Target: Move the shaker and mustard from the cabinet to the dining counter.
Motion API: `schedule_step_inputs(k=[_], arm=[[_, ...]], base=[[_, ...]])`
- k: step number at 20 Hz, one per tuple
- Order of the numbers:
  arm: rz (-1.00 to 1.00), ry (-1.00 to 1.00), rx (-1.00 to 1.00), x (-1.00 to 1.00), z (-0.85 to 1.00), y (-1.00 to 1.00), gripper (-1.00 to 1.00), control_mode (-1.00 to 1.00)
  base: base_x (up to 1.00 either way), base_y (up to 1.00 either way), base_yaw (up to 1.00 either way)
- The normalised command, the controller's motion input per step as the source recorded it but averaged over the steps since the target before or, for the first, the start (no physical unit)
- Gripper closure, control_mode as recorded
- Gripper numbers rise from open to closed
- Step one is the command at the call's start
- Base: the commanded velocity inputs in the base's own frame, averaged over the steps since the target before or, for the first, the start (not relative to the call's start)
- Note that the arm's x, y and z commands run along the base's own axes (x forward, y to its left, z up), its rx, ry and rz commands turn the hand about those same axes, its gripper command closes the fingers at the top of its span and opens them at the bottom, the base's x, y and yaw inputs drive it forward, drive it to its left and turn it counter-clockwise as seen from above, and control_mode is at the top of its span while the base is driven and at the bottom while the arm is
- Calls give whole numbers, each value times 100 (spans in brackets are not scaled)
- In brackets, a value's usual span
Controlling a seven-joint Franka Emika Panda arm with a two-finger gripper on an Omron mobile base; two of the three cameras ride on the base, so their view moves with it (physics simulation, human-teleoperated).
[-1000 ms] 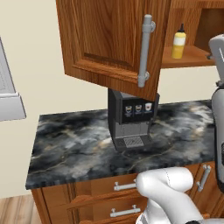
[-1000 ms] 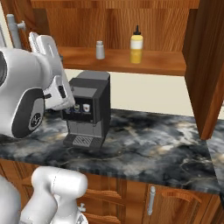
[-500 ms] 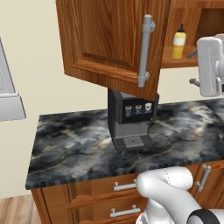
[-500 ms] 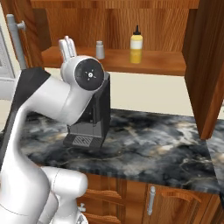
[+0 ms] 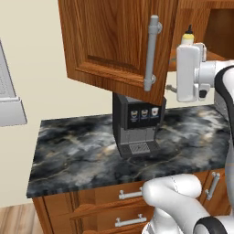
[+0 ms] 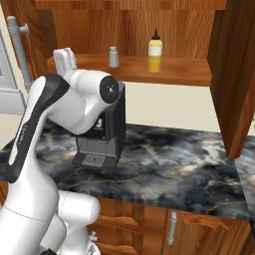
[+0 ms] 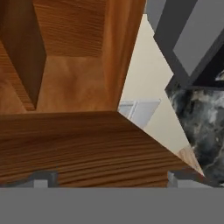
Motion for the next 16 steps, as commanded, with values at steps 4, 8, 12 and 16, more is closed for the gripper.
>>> schedule_step_inputs(k=[4, 8, 12, 16], arm=[[18, 0, 4, -12, 0, 86, -100, -100], [21, -3, 0, -76, 1, 95, -100, -100], [21, -10, 0, -100, 0, 100, -100, -100], [17, -16, -1, -100, 0, 100, -100, -100]], base=[[0, 0, 0], [0, 0, 0], [0, 0, 0], [0, 0, 0]])
